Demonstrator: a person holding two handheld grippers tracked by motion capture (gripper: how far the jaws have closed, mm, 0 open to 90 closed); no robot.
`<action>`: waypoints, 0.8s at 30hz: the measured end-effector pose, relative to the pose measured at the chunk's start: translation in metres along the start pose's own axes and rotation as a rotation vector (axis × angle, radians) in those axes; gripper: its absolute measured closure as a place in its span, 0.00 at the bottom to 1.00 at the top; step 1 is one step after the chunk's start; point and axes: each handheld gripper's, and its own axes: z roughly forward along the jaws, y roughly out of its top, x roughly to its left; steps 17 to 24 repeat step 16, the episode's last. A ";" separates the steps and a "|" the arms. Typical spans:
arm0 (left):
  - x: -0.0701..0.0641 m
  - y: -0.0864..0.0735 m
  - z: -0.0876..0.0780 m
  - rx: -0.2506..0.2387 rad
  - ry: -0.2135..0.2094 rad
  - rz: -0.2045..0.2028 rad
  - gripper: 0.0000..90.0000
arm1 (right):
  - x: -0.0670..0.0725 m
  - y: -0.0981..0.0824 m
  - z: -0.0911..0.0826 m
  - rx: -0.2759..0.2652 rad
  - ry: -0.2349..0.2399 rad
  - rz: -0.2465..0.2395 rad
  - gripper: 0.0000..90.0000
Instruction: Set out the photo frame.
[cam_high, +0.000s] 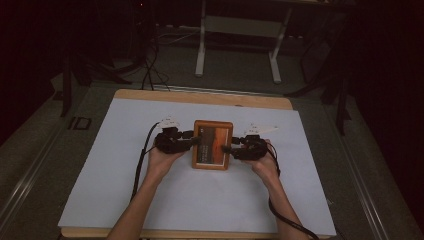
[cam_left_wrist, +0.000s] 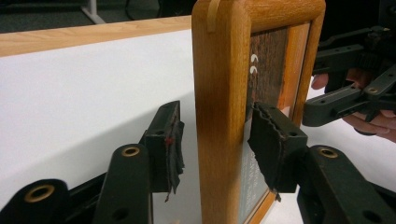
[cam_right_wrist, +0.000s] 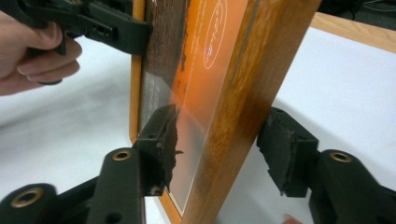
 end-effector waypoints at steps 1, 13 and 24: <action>0.000 -0.001 0.000 -0.003 -0.003 -0.002 0.59 | 0.000 0.000 -0.001 -0.004 0.000 0.004 0.47; 0.000 -0.004 -0.032 -0.062 0.016 -0.011 0.52 | 0.000 -0.001 -0.021 -0.026 -0.046 0.011 0.32; -0.001 -0.006 -0.045 -0.066 0.052 0.003 0.51 | 0.001 -0.004 -0.030 -0.021 -0.056 0.010 0.30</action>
